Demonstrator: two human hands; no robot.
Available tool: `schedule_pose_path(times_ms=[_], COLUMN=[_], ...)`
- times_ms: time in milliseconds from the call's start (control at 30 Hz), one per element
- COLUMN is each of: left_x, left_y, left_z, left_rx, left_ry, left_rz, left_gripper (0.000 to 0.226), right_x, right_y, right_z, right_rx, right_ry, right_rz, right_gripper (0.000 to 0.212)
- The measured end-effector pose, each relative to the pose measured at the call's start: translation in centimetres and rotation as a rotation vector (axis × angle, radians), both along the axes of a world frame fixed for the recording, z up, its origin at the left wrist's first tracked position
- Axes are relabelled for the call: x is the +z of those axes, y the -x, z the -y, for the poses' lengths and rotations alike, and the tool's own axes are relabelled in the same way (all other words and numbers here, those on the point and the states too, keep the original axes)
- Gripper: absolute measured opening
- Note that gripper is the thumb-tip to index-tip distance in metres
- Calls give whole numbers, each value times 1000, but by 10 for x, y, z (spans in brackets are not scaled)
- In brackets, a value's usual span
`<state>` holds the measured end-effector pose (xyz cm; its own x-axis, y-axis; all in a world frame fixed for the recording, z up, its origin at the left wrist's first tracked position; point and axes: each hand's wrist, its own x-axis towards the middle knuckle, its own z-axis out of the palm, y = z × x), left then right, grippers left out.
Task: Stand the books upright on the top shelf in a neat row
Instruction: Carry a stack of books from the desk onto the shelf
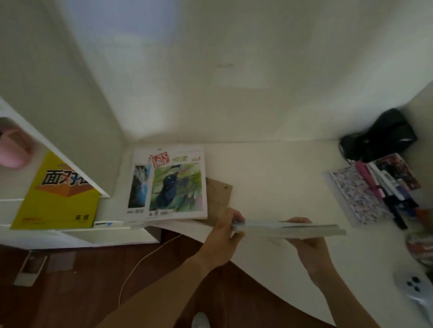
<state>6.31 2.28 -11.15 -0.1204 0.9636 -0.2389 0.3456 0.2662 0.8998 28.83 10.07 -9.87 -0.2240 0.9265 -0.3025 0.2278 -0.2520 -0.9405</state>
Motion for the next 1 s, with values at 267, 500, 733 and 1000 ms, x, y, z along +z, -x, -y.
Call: schedule_pose_path(times_ms=[267, 500, 733, 1000], left_x=[33, -19, -39, -41], left_y=[139, 230, 250, 279], left_z=[-14, -13, 0, -2], left_rx=[496, 457, 750, 837], left_ry=[31, 604, 411, 412], left_rz=[-43, -345, -227, 72], left_gripper=[28, 83, 111, 75], right_x=[39, -46, -40, -50], right_y=[179, 296, 304, 356], right_z=[-50, -72, -67, -43], right_rx=[225, 265, 102, 168], right_ry=[74, 163, 61, 45], right_rz=[81, 495, 305, 280], right_gripper=[31, 54, 54, 42])
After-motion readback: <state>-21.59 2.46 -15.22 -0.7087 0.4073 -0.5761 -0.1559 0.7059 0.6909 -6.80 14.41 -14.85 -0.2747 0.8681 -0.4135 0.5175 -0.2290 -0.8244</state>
